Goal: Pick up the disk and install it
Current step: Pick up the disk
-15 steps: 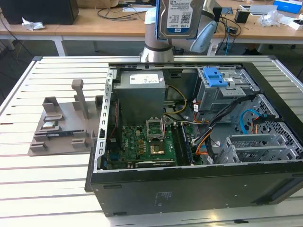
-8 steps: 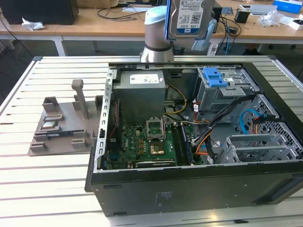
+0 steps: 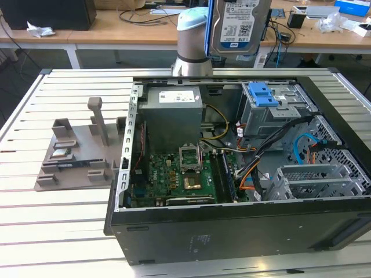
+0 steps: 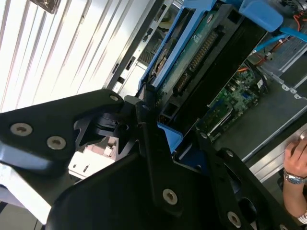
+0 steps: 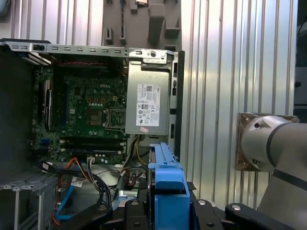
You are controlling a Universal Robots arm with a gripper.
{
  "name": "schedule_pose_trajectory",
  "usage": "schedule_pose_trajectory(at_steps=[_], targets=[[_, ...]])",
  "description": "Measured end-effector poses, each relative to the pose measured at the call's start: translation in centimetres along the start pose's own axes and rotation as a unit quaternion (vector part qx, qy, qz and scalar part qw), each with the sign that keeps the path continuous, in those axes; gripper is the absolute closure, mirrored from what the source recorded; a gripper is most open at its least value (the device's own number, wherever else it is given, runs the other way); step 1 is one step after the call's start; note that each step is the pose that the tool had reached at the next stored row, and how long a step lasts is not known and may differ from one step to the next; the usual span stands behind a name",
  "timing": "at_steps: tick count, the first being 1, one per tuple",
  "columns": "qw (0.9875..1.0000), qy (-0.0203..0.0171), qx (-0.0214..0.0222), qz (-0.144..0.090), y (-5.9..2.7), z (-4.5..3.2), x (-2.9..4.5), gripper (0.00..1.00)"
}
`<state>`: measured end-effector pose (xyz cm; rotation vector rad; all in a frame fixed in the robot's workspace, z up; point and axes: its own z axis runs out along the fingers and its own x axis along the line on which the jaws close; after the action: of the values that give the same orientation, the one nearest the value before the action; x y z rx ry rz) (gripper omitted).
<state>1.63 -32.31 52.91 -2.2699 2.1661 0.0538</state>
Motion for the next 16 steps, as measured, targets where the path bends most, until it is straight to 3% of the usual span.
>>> schedule_pose_trajectory(at_steps=[5,16], targets=[[1.0,0.0,-0.0002,0.0,-0.17,-0.05,1.73,0.64],[1.0,0.0,-0.0003,0.0,-0.58,-0.11,4.14,0.64]])
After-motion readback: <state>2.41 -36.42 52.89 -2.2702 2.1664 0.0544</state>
